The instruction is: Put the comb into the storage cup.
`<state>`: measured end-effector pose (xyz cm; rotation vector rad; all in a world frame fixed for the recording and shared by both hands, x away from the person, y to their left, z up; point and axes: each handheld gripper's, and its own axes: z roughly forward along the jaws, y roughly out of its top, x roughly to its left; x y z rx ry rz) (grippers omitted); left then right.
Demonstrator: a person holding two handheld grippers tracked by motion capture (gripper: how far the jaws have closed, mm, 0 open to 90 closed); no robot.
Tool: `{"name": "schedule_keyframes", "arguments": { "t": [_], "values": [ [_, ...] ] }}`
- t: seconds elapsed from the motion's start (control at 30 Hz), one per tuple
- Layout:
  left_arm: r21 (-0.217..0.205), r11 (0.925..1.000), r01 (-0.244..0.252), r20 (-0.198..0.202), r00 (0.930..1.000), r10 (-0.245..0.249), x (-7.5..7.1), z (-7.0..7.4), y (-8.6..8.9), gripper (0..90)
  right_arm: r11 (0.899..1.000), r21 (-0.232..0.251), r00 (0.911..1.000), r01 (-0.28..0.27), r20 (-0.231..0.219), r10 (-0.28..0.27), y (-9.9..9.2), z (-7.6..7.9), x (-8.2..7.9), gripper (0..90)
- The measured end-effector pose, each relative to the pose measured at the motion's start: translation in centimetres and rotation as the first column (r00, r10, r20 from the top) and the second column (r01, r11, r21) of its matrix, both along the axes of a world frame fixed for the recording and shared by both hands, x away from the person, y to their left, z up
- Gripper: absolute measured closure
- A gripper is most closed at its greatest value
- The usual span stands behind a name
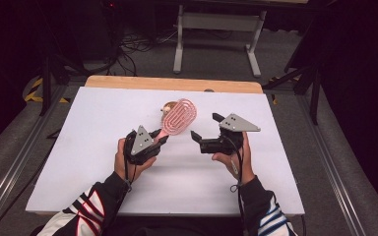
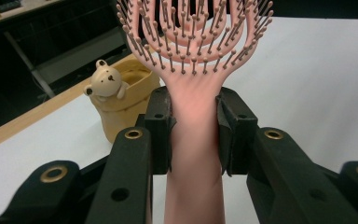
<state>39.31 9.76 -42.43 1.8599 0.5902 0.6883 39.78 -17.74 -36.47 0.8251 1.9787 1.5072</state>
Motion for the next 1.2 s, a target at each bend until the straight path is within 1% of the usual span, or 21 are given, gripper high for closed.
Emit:
{"name": "schedule_keyframes", "arguments": {
  "t": [0.03,0.07,0.1,0.17,0.23,0.3,0.33,0.4,0.47,0.53,0.57,0.63,0.67,0.73,0.8,0.83,0.9,0.97,1.03,1.13,1.2],
  "values": [
    [-0.004,1.0,0.0,0.005,1.0,0.0,0.0,0.0,-0.1,69.8,1.0,0.018,0.9999,-0.004,-0.01,0.004,0.3,0.1,0.1,5.2],
    [-0.004,1.0,0.0,0.005,1.0,0.0,0.0,0.0,-0.1,69.8,1.0,0.018,0.9999,-0.004,-0.01,0.004,0.3,0.1,0.1,5.2],
    [-0.008,1.0,-0.004,0.013,0.9999,0.004,-0.1,-0.1,-0.2,69.8,0.999,0.036,0.9998,-0.01,-0.017,0.011,0.7,0.3,0.4,4.7],
    [-0.019,0.9998,0.001,0.025,0.9997,0.0,-0.1,-0.1,-0.3,69.8,0.999,0.036,0.9998,-0.004,-0.021,0.005,1.2,0.3,0.5,4.7],
    [-0.023,0.9997,0.003,0.029,0.9996,-0.002,-0.2,-0.1,-0.5,69.8,0.998,0.056,0.9994,-0.021,-0.027,0.022,1.5,0.3,0.7,4.8],
    [-0.032,0.9995,0.007,0.028,0.9996,-0.006,-0.3,-0.2,-0.8,69.8,0.998,0.063,0.999,-0.019,-0.04,0.021,1.9,0.3,0.9,4.8],
    [-0.029,0.9995,0.008,0.031,0.9995,-0.007,-0.3,-0.2,-0.9,69.8,0.996,0.078,0.9982,-0.031,-0.048,0.034,2.1,0.3,1.0,4.8],
    [-0.033,0.9993,0.014,0.035,0.9993,-0.013,-0.5,-0.3,-1.1,69.8,0.995,0.093,0.9969,-0.03,-0.07,0.037,2.3,0.1,1.2,5.5],
    [-0.033,0.9992,0.022,0.037,0.9991,-0.021,-0.6,-0.3,-1.4,69.8,0.992,0.121,0.9943,-0.035,-0.096,0.046,2.5,0.0,1.5,7.1],
    [-0.033,0.9991,0.028,0.04,0.9989,-0.027,-0.7,-0.4,-1.7,69.8,0.99,0.14,0.993,-0.022,-0.112,0.038,2.7,-0.2,1.7,8.9],
    [-0.031,0.9991,0.03,0.043,0.9987,-0.029,-0.8,-0.4,-1.8,69.8,0.988,0.155,0.9918,-0.024,-0.121,0.044,2.7,-0.3,1.8,10.6],
    [-0.033,0.9987,0.039,0.043,0.9984,-0.037,-0.9,-0.5,-2.1,69.8,0.986,0.166,0.9919,-0.009,-0.123,0.029,2.8,-0.4,1.9,14.4],
    [-0.023,0.9989,0.04,0.046,0.9981,-0.039,-1.0,-0.5,-2.2,69.8,0.984,0.179,0.9917,-0.008,-0.125,0.03,2.8,-0.5,1.9,17.6],
    [-0.02,0.9988,0.045,0.048,0.9979,-0.044,-1.1,-0.6,-2.5,69.8,0.979,0.203,0.9908,-0.016,-0.128,0.043,2.9,-0.6,1.8,24.3],
    [-0.02,0.9988,0.044,0.045,0.9981,-0.043,-1.1,-0.7,-2.6,69.8,0.977,0.214,0.9916,-0.007,-0.125,0.034,3.0,-0.8,1.7,26.8],
    [-0.025,0.9986,0.046,0.036,0.9983,-0.045,-1.1,-0.9,-2.7,69.8,0.972,0.235,0.9917,-0.006,-0.124,0.036,2.9,-0.9,1.7,31.2],
    [-0.017,0.9987,0.049,0.036,0.9982,-0.048,-1.1,-0.9,-2.7,69.8,0.964,0.266,0.9911,0.007,-0.13,0.029,2.7,-1.0,1.6,38.3],
    [-0.016,0.9986,0.051,0.03,0.9983,-0.05,-1.1,-1.1,-2.7,69.8,0.953,0.302,0.9895,0.002,-0.139,0.041,2.4,-1.3,1.7,48.8],
    [-0.005,0.9986,0.052,0.027,0.9983,-0.052,-1.1,-1.2,-2.8,69.9,0.945,0.326,0.9877,-0.008,-0.145,0.058,2.3,-1.4,1.7,55.1],
    [0.008,0.9986,0.053,0.032,0.9981,-0.053,-1.2,-1.3,-3.0,69.8,0.936,0.349,0.986,-0.032,-0.142,0.087,2.2,-1.5,1.4,58.2],
    [0.026,0.9987,0.045,0.03,0.9985,-0.046,-1.1,-1.3,-3.0,69.9,0.934,0.354,0.986,-0.044,-0.135,0.098,2.3,-1.5,1.1,60.1]
  ]
}}
